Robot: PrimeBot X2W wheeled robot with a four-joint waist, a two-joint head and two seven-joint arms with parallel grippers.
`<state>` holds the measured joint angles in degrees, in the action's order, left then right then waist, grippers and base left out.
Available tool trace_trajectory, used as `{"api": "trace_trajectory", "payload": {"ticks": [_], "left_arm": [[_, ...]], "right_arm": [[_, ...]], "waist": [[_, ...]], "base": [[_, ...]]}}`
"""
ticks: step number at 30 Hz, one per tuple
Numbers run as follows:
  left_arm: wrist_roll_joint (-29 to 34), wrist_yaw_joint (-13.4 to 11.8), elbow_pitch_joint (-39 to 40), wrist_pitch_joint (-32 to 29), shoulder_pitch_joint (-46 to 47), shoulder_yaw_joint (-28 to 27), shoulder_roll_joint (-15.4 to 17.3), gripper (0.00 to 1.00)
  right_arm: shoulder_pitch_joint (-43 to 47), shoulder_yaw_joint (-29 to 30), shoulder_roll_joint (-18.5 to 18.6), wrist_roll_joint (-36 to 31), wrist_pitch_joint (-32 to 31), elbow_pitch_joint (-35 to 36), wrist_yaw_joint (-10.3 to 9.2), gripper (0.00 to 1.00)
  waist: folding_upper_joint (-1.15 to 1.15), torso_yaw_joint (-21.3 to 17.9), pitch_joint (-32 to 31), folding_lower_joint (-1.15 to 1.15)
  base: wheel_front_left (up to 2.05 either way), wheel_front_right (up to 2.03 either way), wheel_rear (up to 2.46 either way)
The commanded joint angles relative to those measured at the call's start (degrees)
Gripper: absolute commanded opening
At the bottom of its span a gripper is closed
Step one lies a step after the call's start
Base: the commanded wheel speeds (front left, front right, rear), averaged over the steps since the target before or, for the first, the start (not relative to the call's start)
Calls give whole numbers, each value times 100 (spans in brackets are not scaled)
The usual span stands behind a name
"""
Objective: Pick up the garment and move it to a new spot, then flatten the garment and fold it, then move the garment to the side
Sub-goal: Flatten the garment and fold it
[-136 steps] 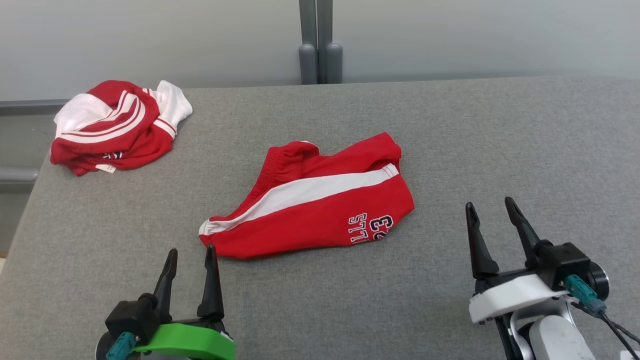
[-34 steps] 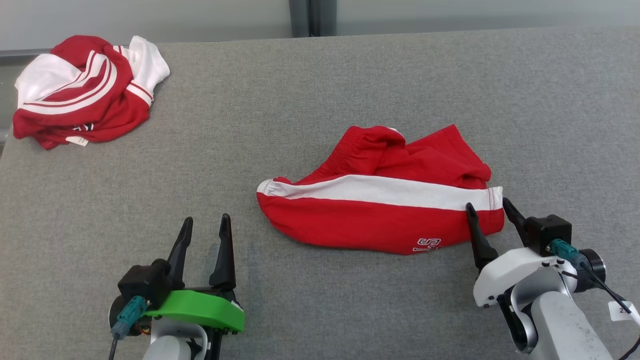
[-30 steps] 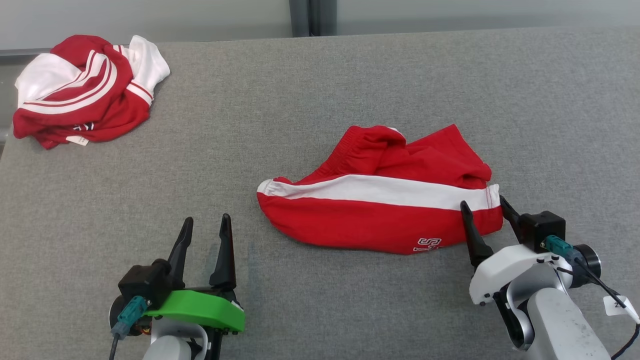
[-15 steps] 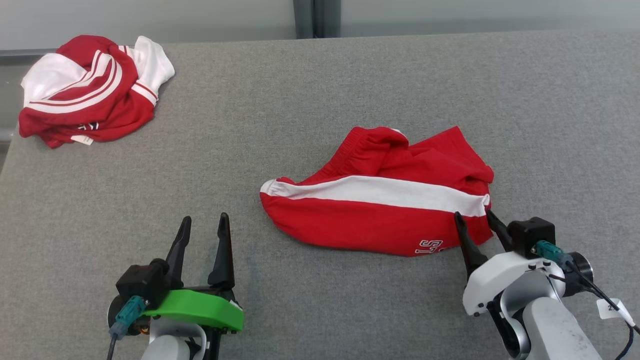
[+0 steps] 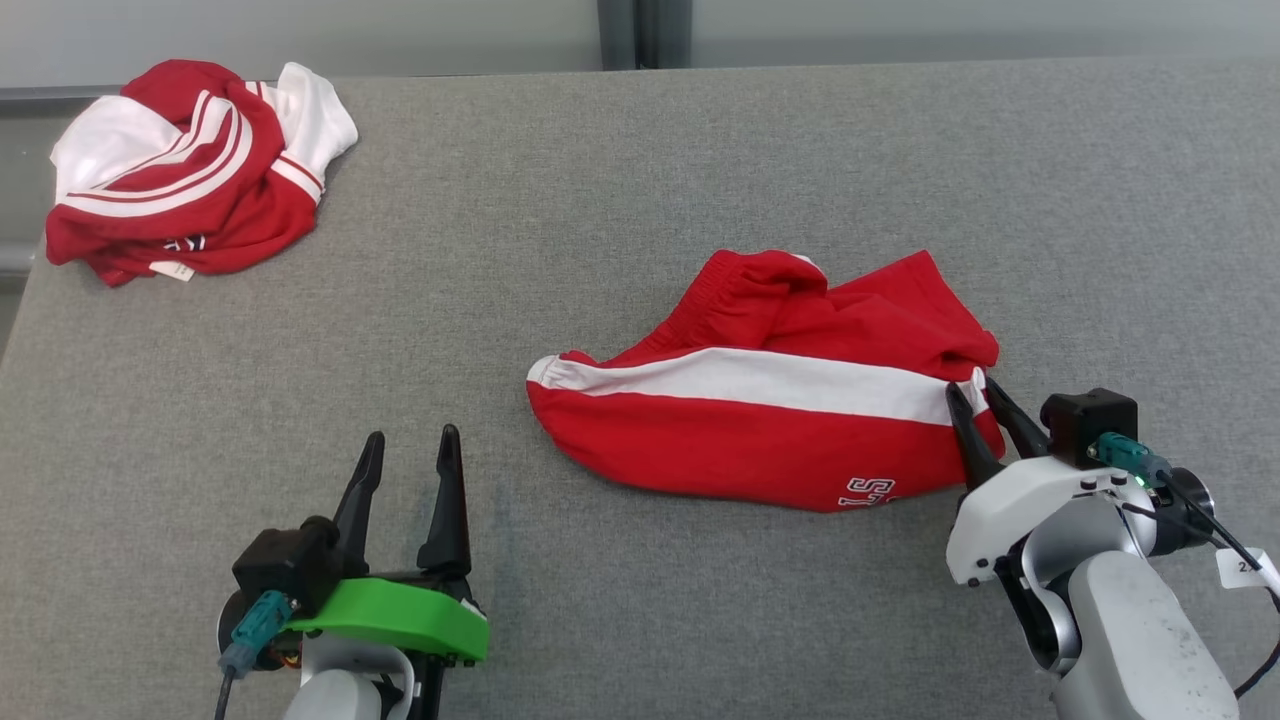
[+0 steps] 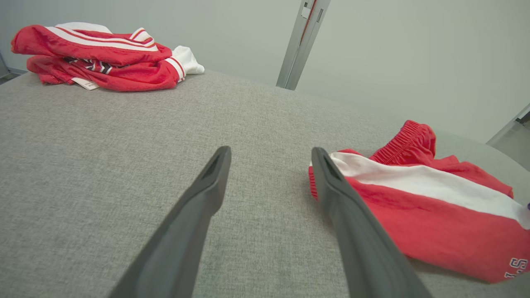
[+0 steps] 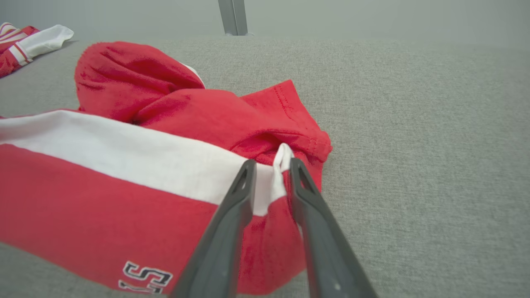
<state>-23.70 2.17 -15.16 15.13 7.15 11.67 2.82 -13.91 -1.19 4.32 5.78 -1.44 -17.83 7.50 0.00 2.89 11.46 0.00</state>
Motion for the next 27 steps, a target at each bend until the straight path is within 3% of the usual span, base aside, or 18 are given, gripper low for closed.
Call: {"api": "trace_trajectory", "payload": {"ticks": [1, 4, 6, 7, 18, 27], "left_arm": [[4, -18, -4, 2, 58, 4, 14, 100], [-13, -19, -12, 2, 66, 17, 14, 100], [-10, -19, -15, 2, 67, 23, 14, 100], [-11, -20, -14, 2, 68, 19, 14, 100], [125, 240, -403, -39, 418, 345, 17, 100], [-332, 470, -1229, -931, 1342, 602, 108, 100]], "right_arm": [[-99, 51, 42, -100, -42, -84, -2, 36], [-192, 114, 37, -157, -112, -242, -2, 25], [-239, 123, 40, -179, -146, -322, -2, 2], [-257, 128, 42, -191, -135, -333, -2, 0], [172, 70, 63, -81, 250, 231, -2, 0], [446, -247, 184, 82, 400, 508, -2, 0]], "waist": [[0, 14, 4, 0], [0, 29, 8, 0], [0, 34, 9, 0], [0, 33, 9, 0], [0, -92, -24, 0], [0, -380, 22, 0]], "base": [[0, 0, 0], [0, 0, 0], [0, 0, 0], [0, 0, 0], [0, 0, 0], [0, 0, 0]]}}
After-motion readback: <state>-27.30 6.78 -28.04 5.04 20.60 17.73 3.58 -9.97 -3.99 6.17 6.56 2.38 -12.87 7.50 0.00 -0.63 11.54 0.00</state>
